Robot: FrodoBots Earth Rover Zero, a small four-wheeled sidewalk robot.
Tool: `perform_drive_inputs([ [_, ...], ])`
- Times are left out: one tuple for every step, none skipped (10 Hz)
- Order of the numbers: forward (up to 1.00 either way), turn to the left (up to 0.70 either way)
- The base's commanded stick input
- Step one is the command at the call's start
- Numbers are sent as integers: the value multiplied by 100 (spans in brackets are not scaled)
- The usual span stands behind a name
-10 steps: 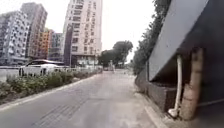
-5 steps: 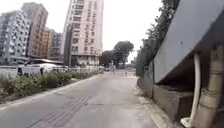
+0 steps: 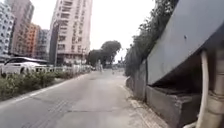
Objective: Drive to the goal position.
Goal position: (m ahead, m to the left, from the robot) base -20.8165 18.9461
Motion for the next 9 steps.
perform_drive_inputs([
  [45, -27],
  [45, -11],
  [45, 0],
  [45, 0],
  [45, 0],
  [45, 0],
  [45, 0],
  [45, 0],
  [45, 0],
])
